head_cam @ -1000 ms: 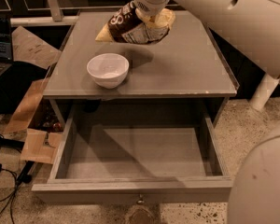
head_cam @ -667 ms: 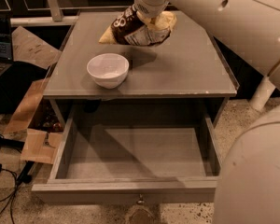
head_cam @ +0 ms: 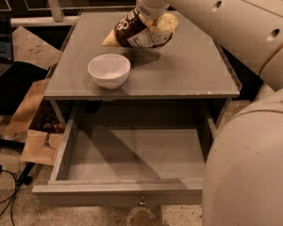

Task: Pick brown chip bag from top drawer and place on counter

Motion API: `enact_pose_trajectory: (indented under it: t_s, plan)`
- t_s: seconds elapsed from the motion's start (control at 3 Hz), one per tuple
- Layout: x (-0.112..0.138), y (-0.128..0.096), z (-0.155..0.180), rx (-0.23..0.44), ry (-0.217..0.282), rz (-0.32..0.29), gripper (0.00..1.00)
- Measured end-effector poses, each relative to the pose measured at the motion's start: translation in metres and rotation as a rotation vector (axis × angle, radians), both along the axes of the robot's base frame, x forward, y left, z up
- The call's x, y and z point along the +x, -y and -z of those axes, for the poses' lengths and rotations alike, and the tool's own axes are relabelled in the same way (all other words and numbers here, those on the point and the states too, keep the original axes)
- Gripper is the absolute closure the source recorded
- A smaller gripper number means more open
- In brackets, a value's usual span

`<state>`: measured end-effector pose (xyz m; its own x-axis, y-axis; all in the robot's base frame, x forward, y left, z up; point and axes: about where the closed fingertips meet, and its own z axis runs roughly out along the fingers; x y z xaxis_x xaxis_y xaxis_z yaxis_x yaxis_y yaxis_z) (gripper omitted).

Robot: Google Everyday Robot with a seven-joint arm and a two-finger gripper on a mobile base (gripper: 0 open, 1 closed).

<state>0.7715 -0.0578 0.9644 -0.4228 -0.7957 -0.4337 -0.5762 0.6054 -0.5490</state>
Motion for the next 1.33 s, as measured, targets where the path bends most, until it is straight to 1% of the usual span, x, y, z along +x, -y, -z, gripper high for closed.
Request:
enact_pose_trajectory:
  t_s: [0.33, 0.67, 1.0, 1.33]
  plan:
    - [0.0, 0.0, 0.0001, 0.0, 0.0, 0.0, 0.58]
    - [0.0, 0.0, 0.0001, 0.0, 0.0, 0.0, 0.36]
    - [0.0, 0.0, 0.0001, 0.0, 0.0, 0.0, 0.12]
    - [0.0, 0.0, 0.0002, 0.0, 0.0, 0.0, 0.0]
